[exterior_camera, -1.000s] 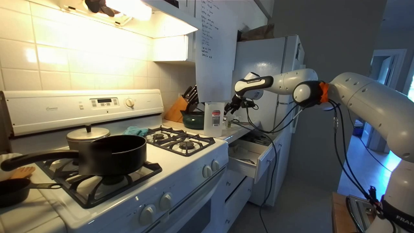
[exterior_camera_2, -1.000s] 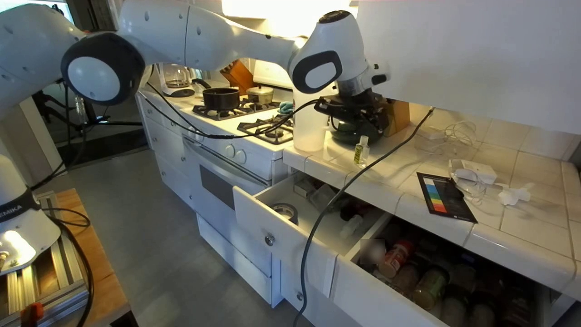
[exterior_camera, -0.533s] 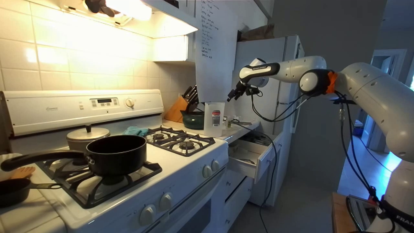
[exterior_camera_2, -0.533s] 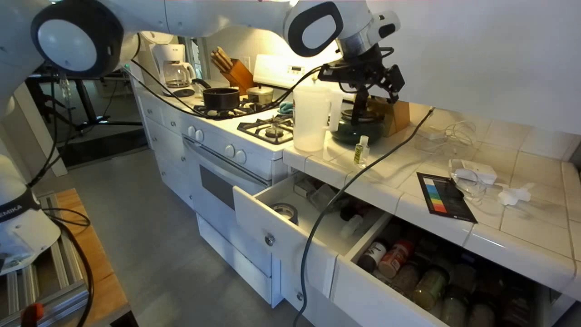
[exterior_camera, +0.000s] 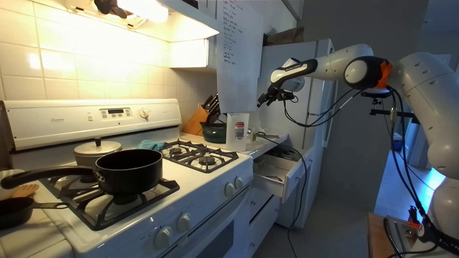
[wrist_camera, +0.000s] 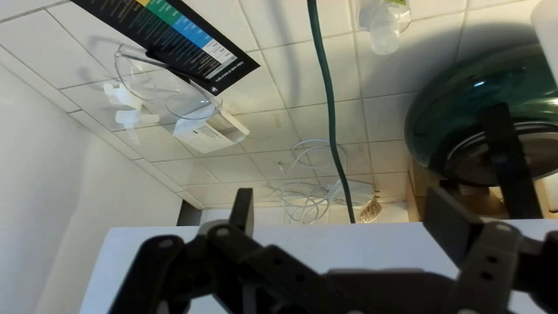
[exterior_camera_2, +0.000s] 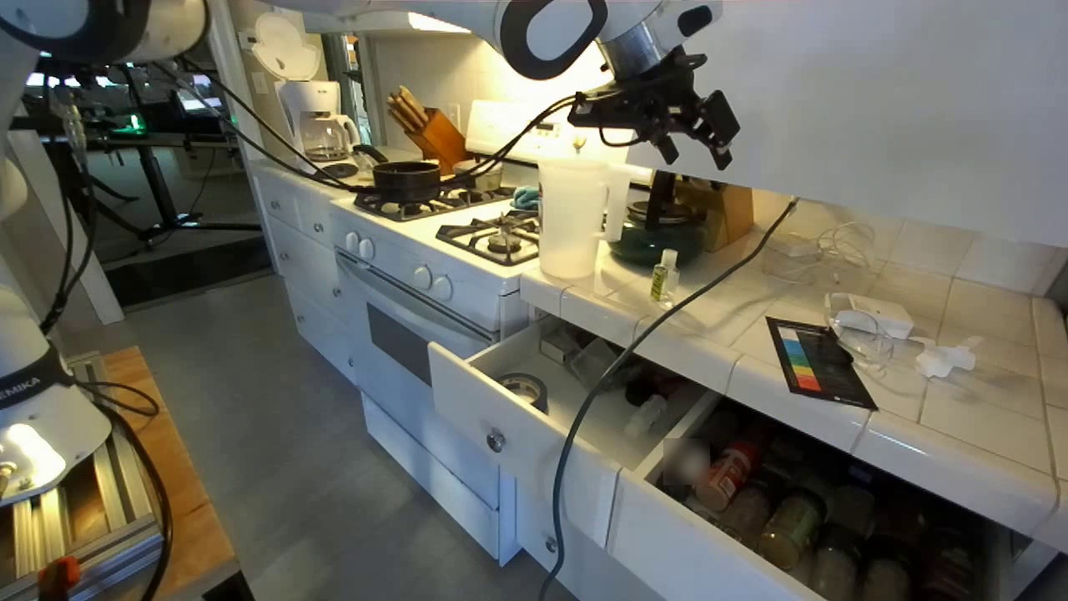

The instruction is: Open the topmost drawer on the right then remove one clear bottle and place it on the counter.

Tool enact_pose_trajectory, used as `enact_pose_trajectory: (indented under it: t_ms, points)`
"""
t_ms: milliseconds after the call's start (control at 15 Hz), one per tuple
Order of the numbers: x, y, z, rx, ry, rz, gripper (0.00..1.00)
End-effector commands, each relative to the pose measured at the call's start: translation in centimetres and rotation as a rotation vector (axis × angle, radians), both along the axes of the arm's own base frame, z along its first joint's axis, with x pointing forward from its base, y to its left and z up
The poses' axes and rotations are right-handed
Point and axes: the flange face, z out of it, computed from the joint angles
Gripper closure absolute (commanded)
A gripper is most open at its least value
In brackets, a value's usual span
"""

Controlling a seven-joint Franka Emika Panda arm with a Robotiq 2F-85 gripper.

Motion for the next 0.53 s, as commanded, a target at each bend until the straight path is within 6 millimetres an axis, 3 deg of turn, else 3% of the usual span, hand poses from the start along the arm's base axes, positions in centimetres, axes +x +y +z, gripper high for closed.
enact_pose_trajectory:
  t_ms: [0, 133, 200, 467]
  points:
    - [-3.4, 0.6, 0.5, -0.012, -0.049, -0.070, 0.00]
    - [-4.9, 0.5, 0.3, -0.025, -0.094, -0.072, 0.00]
    - [-2.5, -0.2, 0.3, -0.033, -0.071, -0.058, 0.00]
    - [-4.1, -0.2, 0.0, -0.038, -0.083, -0.077, 0.00]
